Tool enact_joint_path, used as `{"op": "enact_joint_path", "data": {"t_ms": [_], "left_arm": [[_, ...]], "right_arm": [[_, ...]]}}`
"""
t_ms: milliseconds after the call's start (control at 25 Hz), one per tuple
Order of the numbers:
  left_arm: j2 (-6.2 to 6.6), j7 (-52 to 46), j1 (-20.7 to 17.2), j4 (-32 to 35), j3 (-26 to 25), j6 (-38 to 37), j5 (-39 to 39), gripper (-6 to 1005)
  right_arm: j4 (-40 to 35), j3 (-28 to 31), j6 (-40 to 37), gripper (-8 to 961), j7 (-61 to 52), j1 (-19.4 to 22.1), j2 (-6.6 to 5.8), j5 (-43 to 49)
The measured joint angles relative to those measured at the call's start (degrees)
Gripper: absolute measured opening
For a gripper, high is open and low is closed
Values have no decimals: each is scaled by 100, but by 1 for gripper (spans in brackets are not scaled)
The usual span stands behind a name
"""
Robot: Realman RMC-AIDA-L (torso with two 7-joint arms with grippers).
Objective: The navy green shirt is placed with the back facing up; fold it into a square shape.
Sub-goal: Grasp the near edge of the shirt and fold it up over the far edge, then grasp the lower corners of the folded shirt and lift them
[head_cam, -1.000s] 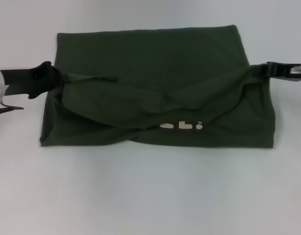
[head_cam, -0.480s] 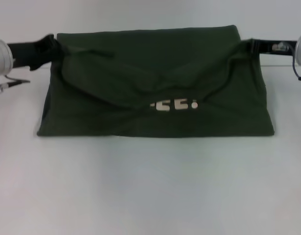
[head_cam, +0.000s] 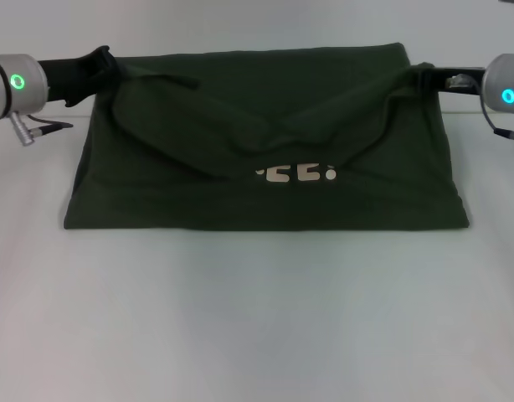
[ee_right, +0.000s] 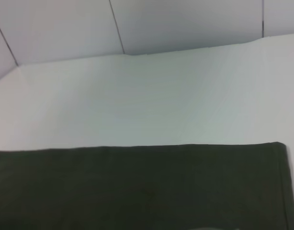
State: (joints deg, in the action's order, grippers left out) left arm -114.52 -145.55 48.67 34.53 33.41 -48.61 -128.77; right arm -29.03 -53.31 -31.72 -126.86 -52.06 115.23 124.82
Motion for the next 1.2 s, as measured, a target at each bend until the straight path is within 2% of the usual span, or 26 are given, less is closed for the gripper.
{"op": "enact_joint_path", "data": {"t_ms": [80, 240, 480, 760, 880, 1000, 1080, 1120, 1200], "left_arm": [[-50, 5, -9, -6, 71, 94, -1, 3], [-62, 48, -23, -19, 103, 107, 18, 4], [27, 115, -3, -126, 147, 20, -18, 40], [28, 113, -203, -35, 143, -18, 35, 171], [-26, 80, -445, 276, 128, -237, 262, 227], [-108, 121, -767, 621, 151, -510, 633, 345], [-150, 252, -947, 752, 168, -736, 740, 423], [-150, 392, -1021, 747, 169, -848, 755, 464], [-100, 659, -1127, 622, 165, -1004, 763, 547]], "right_arm": [[124, -189, 220, 62, 1, -83, 7, 2], [248, -339, 397, 62, 2, -190, 9, 4], [257, -340, 388, 78, -111, -199, -43, 11], [135, -252, 132, 179, -1103, 101, -325, 202], [-72, -33, -336, 223, -1125, 262, -413, 182], [-441, 408, -1139, 364, -1117, 484, -456, 152], [-808, 917, -2239, 458, -1024, 798, -460, -76], [-808, 917, -2239, 495, -1024, 798, -460, -76], [-901, 1185, -3008, 571, -846, 1032, -456, -413]]}}
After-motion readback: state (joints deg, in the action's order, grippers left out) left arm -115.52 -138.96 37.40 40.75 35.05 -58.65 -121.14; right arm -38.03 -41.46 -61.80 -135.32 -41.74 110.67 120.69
